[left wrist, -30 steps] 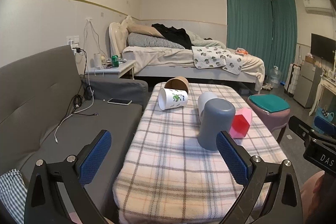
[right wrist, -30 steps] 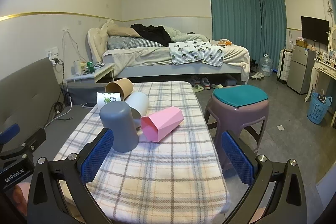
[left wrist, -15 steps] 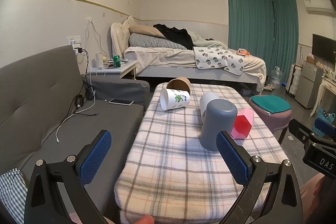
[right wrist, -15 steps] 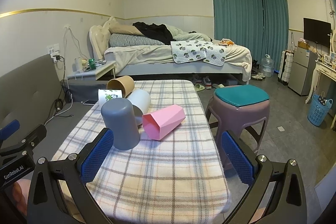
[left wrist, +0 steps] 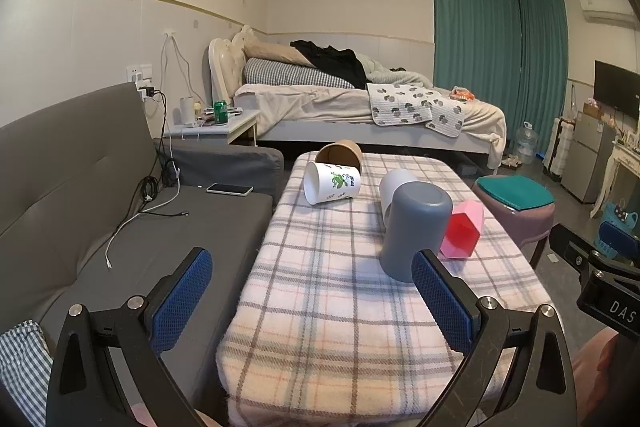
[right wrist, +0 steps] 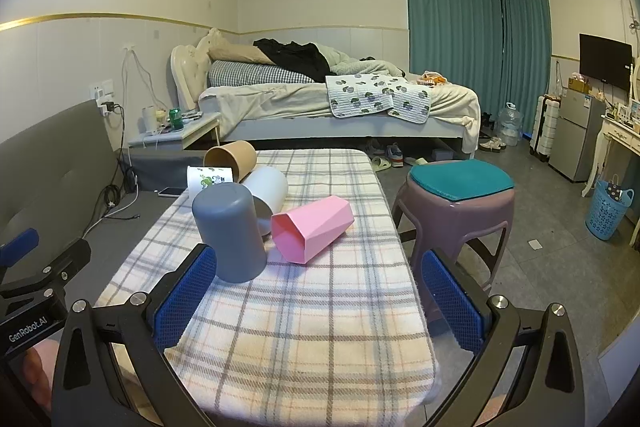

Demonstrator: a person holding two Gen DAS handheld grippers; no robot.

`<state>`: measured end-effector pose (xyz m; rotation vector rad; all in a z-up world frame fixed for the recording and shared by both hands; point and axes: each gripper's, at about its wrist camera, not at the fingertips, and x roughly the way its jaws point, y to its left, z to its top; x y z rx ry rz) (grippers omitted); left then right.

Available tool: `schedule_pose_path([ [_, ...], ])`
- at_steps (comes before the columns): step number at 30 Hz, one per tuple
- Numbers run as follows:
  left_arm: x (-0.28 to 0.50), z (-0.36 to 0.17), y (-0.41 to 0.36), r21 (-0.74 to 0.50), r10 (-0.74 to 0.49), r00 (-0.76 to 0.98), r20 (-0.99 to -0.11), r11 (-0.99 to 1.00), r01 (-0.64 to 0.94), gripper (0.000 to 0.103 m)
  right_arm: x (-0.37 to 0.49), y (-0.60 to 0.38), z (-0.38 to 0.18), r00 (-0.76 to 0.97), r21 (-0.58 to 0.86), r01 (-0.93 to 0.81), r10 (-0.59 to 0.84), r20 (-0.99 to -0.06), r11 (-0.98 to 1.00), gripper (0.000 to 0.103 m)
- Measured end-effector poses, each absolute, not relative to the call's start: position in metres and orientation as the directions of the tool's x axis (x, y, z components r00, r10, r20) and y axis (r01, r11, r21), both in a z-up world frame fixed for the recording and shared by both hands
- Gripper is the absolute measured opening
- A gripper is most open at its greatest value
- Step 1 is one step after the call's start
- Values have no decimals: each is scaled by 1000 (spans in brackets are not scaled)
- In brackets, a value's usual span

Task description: Flip cup upside down

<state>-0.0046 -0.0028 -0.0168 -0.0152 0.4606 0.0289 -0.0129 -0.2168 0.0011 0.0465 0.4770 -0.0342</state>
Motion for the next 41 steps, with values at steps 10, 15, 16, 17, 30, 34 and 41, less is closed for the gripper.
schedule_pose_path([
  [10, -4, -17, -3, -10, 24, 895, -445, 999, -32, 103, -13, -217, 0, 889, 35, 45, -24, -457, 998, 103],
  [15, -4, -19, -3, -8, 27, 893, -449, 999, -34, 103, -12, -217, -1, 887, 35, 44, -23, -461, 998, 103],
  [16, -4, -19, -3, -7, 27, 893, -449, 999, -34, 103, -13, -216, -1, 888, 36, 44, -23, -460, 998, 103],
  [17, -4, -19, -3, -7, 26, 894, -448, 999, -33, 103, -13, -216, -1, 888, 35, 44, -23, -459, 998, 103],
  [30, -4, -18, -3, -7, 27, 893, -449, 999, -34, 103, -13, -216, -1, 887, 33, 44, -23, -460, 998, 103],
  [34, -4, -18, -3, -8, 28, 893, -449, 999, -35, 103, -12, -216, -1, 887, 32, 43, -23, -461, 999, 103],
  [41, -5, -21, -5, 3, 24, 899, -436, 1000, -26, 103, -12, -216, -3, 886, 30, 43, -24, -463, 999, 103],
])
